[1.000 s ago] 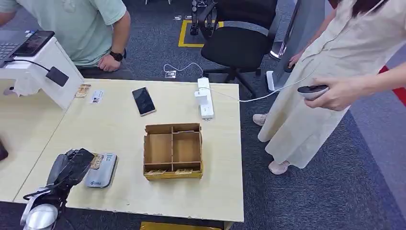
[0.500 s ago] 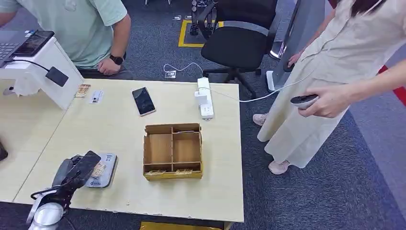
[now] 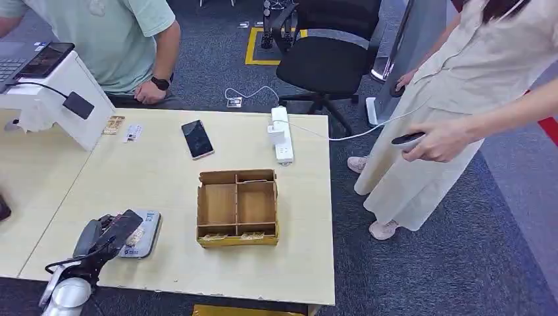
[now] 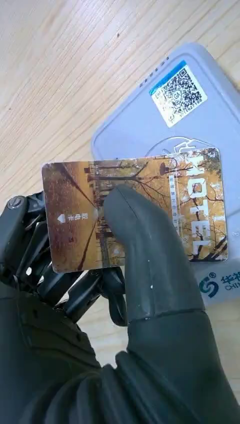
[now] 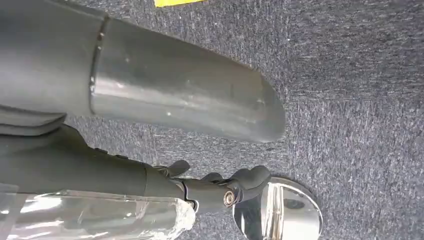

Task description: Pass the card to the sensor for recognition and then transmit it.

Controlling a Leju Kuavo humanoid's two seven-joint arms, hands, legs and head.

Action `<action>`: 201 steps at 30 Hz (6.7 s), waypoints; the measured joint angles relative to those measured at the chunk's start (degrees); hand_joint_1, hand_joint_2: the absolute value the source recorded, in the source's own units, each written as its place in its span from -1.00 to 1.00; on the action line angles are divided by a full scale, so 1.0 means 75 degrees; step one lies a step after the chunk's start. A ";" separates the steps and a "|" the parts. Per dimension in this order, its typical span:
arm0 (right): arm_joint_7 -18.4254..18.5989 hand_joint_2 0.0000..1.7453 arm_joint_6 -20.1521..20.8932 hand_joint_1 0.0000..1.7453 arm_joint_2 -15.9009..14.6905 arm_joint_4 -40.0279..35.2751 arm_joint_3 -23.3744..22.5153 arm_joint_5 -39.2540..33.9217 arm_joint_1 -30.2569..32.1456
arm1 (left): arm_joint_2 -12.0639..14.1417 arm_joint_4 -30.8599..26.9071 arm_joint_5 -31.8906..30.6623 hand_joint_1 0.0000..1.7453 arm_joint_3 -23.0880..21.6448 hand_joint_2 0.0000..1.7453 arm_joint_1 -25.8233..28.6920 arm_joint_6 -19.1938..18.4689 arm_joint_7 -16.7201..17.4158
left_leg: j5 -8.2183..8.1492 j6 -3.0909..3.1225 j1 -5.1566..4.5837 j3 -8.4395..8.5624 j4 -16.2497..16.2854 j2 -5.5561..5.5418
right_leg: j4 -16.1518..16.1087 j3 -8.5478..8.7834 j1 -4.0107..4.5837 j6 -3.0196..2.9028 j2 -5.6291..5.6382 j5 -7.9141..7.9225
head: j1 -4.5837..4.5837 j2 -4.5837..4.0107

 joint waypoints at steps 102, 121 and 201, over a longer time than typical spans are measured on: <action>0.0408 -1.00 -0.0204 -1.00 0.0000 0.0032 0.0839 -0.0254 -0.0110 | -0.0909 0.1874 -0.2541 -1.00 -0.1122 -1.00 -0.4152 0.4698 -0.1268 | -0.0005 -0.0007 -0.0001 0.0016 0.0006 -0.0001 | 0.0001 0.0010 0.0000 -0.0007 0.0005 -0.0004 | 0.0003 0.0000; 0.0399 -1.00 -0.0204 -1.00 0.0000 0.0064 0.0997 -0.0353 -0.0112 | -0.0749 0.1617 -0.2255 -1.00 -0.1122 1.00 -0.4123 0.4724 -0.1399 | -0.0005 -0.0007 0.0000 0.0013 0.0005 -0.0004 | 0.0002 0.0011 0.0000 -0.0007 0.0002 -0.0004 | 0.0003 0.0000; 0.0309 -1.00 -0.0087 -1.00 -0.0122 0.0000 0.1364 -0.0982 -0.0193 | 0.0743 -0.2949 -0.3862 -1.00 -0.0781 1.00 0.1536 0.2829 -0.1950 | -0.0018 -0.0007 0.0001 0.0003 -0.0002 0.0001 | 0.0000 0.0002 0.0000 -0.0007 0.0007 -0.0017 | 0.0006 0.0000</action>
